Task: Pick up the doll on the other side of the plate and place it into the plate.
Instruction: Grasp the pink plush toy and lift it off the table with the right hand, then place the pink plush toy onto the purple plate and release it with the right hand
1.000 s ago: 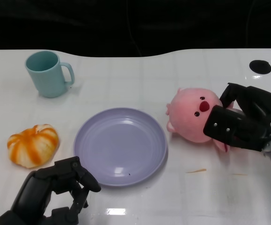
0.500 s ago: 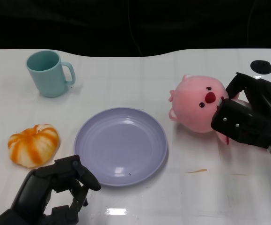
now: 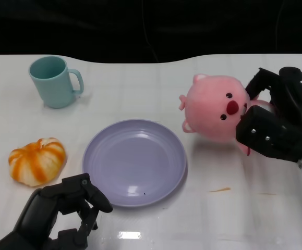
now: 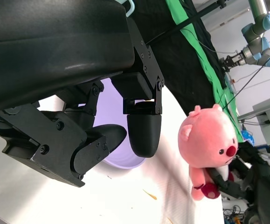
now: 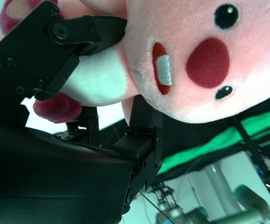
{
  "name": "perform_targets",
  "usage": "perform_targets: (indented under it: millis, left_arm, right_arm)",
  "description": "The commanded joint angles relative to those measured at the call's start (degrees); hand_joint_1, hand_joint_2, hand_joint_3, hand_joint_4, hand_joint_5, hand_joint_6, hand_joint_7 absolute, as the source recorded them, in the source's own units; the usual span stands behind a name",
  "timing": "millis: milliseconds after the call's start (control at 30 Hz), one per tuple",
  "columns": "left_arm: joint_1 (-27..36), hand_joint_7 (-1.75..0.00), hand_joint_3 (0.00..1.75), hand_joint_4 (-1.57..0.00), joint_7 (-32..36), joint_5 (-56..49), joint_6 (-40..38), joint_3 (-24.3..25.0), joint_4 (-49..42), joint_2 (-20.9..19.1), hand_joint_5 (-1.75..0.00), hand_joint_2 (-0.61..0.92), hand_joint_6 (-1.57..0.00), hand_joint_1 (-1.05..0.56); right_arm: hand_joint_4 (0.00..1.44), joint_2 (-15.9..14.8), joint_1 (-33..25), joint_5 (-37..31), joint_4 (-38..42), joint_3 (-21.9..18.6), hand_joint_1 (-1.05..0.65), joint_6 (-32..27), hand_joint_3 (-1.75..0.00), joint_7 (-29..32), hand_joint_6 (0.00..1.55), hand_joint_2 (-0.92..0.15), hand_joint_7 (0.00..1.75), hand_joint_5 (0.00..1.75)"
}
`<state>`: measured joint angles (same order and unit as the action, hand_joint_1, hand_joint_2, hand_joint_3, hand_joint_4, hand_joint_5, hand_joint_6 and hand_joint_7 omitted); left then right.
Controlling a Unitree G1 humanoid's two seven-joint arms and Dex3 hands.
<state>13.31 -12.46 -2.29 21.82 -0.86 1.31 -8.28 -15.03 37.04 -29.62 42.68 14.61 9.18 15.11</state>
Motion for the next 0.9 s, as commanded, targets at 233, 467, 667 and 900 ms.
perform_targets:
  millis: [233,467,667,900]
  left_arm:
    - [-0.2,-1.21,1.06,-0.74,0.4,0.5,0.1,0.5,-0.4,-0.5,-1.54,0.56,-0.82,-0.08]
    - [-0.5,-1.21,1.05,-0.74,0.5,0.1,0.6,0.3,-0.9,-0.5,-1.56,0.56,-0.82,-0.09]
    - [-0.5,-1.21,1.05,-0.73,0.5,0.3,0.1,0.3,-0.8,-0.4,-1.56,0.57,-0.81,-0.09]
    - [-0.7,-1.21,1.06,-0.74,0.7,-0.1,0.6,0.0,-1.2,-0.3,-1.56,0.57,-0.82,-0.09]
  right_arm:
    - [0.91,1.4,-1.1,1.1,-8.0,-0.4,-0.08,0.0,-1.31,-2.3,0.77,-0.37,1.75,1.75]
    - [0.94,2.8,-0.5,0.7,-11.0,0.1,-0.09,-0.3,-1.37,-4.1,0.76,-0.35,1.75,1.75]
    - [0.93,5.2,0.9,-0.2,-10.8,1.6,-0.09,0.2,-1.4,-5.1,0.77,-0.32,1.75,1.75]
    - [0.88,7.7,3.1,-1.3,-7.1,4.1,-0.12,1.0,-1.41,-5.9,0.76,-0.32,1.75,1.75]
